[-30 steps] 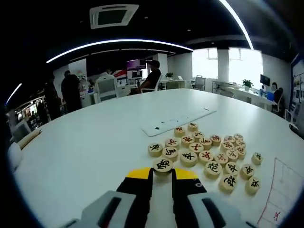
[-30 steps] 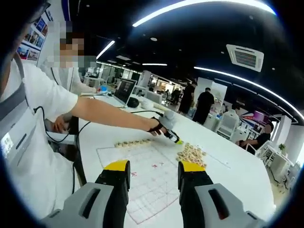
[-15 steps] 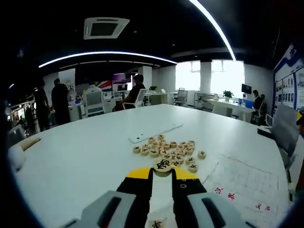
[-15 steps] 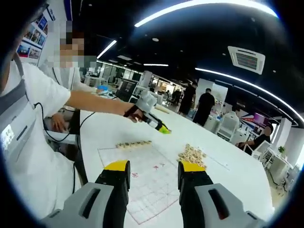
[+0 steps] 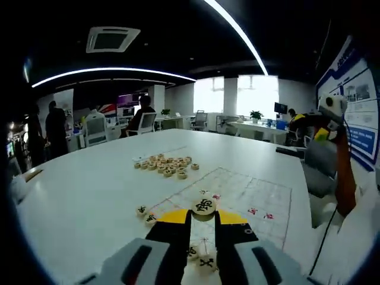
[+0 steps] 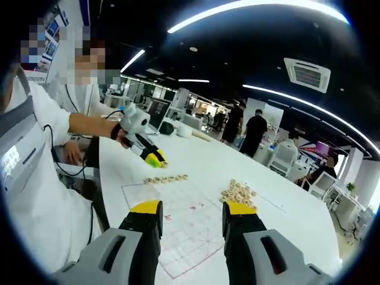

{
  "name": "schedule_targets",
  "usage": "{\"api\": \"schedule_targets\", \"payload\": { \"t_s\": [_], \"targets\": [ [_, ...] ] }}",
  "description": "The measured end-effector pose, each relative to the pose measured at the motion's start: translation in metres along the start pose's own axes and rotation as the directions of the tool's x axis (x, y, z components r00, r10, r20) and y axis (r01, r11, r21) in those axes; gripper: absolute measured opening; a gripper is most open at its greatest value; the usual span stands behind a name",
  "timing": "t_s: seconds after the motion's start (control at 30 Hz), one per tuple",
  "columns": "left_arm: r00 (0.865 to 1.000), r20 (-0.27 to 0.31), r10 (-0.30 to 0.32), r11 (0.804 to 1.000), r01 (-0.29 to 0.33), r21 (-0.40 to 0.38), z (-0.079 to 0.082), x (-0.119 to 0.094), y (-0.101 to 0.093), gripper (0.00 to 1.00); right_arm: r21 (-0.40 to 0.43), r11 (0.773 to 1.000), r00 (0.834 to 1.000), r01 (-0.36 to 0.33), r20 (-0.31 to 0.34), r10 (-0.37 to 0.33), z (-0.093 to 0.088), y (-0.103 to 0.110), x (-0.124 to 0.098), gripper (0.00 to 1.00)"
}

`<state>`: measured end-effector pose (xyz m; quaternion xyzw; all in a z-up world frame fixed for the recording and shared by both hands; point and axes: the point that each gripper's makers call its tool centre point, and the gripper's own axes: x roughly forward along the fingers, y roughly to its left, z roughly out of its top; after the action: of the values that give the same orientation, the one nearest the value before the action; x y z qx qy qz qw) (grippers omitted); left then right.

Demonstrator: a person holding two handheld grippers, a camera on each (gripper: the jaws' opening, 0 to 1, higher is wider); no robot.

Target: Pick up the chess pieces one by one and place each piece onto its starting position on the chessboard, setting the pieces on their correct points until all the chess pieces are arranged in the starting layout

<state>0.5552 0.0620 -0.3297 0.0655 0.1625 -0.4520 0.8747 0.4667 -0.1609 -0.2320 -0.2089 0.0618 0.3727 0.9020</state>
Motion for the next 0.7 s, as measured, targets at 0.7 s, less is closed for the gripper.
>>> {"api": "schedule_targets", "payload": {
  "t_s": [0.7],
  "targets": [
    [0.993,-0.114,0.010,1.000,-0.012,-0.016,-0.073,-0.020,-0.024,0.18,-0.060,0.996,0.997,-0.072,-0.040,0.070,-0.010,0.024,-0.002,0.41]
  ]
}}
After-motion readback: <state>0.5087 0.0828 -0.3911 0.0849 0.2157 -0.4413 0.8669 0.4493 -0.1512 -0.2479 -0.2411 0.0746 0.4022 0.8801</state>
